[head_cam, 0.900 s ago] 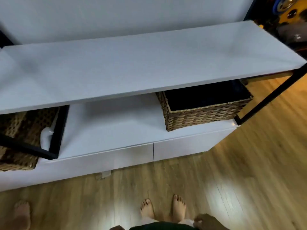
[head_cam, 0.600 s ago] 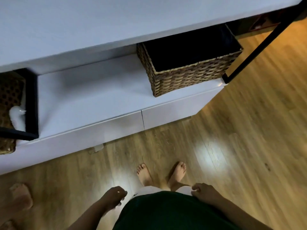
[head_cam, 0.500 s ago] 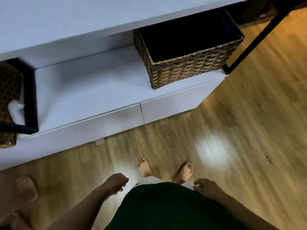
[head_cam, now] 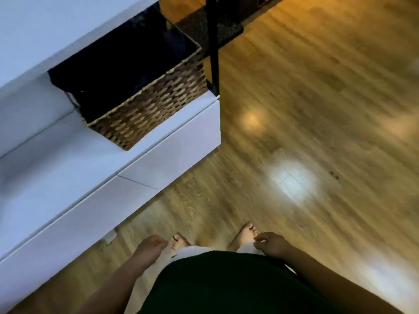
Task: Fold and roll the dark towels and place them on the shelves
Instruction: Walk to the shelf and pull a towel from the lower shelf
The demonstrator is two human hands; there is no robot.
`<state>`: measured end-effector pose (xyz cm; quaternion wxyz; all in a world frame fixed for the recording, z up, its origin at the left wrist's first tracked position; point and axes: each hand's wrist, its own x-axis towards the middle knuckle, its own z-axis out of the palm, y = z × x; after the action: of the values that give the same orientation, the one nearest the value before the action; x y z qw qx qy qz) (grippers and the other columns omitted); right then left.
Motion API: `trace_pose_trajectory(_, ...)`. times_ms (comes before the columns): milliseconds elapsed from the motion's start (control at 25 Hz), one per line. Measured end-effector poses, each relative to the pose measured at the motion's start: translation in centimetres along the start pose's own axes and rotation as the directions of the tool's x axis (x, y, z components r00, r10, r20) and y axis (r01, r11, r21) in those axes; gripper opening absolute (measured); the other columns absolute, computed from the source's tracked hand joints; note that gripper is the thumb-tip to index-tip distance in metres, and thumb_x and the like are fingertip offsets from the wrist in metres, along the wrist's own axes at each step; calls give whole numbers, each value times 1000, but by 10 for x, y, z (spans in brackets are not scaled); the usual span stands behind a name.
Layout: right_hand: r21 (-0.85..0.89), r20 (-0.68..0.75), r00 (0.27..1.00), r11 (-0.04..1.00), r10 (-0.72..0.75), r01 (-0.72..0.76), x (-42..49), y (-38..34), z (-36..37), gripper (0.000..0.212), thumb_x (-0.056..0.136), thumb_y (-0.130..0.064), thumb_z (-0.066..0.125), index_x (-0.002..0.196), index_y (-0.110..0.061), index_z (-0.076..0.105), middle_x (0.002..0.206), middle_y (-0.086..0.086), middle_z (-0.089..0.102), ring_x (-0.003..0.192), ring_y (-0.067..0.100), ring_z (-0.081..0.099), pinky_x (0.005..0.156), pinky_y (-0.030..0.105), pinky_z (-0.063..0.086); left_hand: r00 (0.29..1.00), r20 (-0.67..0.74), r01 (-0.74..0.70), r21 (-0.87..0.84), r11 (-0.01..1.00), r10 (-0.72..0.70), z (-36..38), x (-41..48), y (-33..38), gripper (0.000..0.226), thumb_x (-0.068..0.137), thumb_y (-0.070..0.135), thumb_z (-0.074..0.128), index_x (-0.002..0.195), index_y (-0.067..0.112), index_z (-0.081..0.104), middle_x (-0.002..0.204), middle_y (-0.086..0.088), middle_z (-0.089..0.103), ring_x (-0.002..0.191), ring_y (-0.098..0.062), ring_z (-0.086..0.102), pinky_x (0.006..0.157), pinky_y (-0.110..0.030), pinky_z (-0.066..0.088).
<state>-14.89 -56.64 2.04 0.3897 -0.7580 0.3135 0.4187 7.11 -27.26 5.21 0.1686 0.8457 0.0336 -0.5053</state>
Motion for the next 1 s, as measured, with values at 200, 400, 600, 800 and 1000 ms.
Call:
trace_pose_trajectory(200,222,-47,996,973,69,-57,-11,70,-56,36,104,-31,42,125,-9,62,136,10,55,122,26,52,93,27,42,993,45,-117,225,967,110,35,2,115,19,91,31,52,85,17,64,92,-1,66,86,-15,61,76,-30,47)
trace_pose_trajectory(400,440,-96,981,892,168,-109,-2,115,-107,34,102,-29,48,124,-8,63,135,11,57,121,27,54,89,26,40,987,103,-140,216,966,121,66,25,230,26,94,25,54,99,3,67,103,-11,68,86,-18,60,72,-27,41)
trace_pose_trajectory(600,531,-73,969,832,237,-163,23,160,-187,32,100,-35,52,122,-15,63,133,7,58,109,19,52,85,23,35,976,171,-166,170,971,137,104,82,363,17,93,24,58,96,13,70,97,0,69,95,-17,64,74,-25,45)
trace_pose_trajectory(800,527,-59,927,800,370,-286,37,211,-314,25,98,-36,53,114,-21,64,124,3,63,112,21,58,81,23,39,945,314,-158,180,971,95,116,135,511,20,92,25,58,105,11,65,101,-4,67,87,-19,63,69,-26,45)
trace_pose_trajectory(1000,460,-176,899,841,400,-284,78,241,-467,28,98,-37,47,119,-24,62,131,3,62,120,23,56,91,24,40,952,280,-187,206,961,125,106,174,664,10,95,20,53,93,12,61,91,-9,61,80,-21,57,62,-26,37)
